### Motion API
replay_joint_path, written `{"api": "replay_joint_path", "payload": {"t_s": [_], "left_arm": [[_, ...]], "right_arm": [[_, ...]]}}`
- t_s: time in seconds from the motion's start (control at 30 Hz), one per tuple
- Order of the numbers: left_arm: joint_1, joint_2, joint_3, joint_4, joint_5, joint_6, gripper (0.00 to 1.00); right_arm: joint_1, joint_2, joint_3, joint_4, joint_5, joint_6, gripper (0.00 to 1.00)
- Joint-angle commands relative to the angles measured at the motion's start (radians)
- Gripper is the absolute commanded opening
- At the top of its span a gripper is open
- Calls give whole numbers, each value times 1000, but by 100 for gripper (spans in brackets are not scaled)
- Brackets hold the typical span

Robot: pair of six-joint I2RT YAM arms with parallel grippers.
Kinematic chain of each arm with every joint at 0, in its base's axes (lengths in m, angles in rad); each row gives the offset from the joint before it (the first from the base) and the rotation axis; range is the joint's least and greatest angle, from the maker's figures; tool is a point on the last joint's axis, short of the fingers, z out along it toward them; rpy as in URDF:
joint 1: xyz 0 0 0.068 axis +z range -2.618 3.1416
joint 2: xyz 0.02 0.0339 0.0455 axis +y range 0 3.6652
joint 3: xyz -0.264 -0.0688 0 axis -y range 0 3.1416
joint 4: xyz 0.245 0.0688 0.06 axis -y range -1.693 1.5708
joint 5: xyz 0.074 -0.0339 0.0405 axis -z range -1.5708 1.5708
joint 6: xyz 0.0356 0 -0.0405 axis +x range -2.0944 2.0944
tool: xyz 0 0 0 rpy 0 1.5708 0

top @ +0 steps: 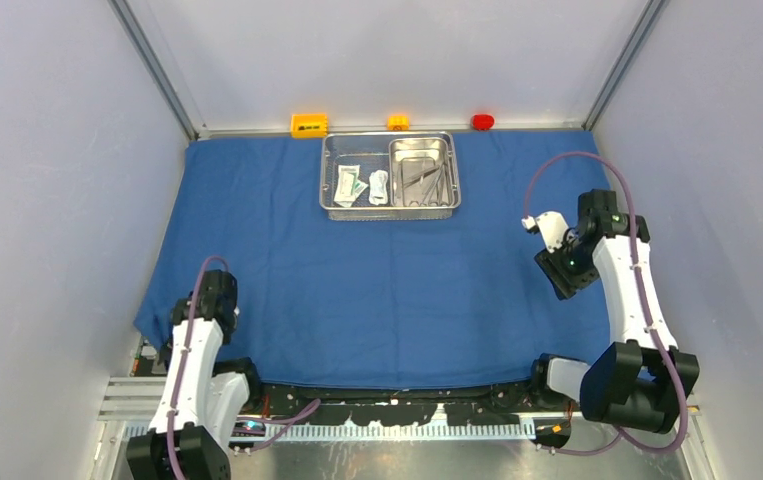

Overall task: Open and lay out the surgical kit
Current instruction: Smooth out the surgical kit at the center of the board.

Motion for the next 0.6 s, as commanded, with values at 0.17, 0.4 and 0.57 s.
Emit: {"api": "replay_joint_path", "payload": {"t_s": [0.17,0.4,0.57], "left_arm": [[7,-86,3,-129,-122,-44,76],[7,-44,198,-71,23,-31,84],[8,126,301,11,266,-69,85]], "right_arm": [[107,46,53,22,12,57,51],[138,46,50,42,-23,120,51],[169,45,38,55,-31,162,51]]}}
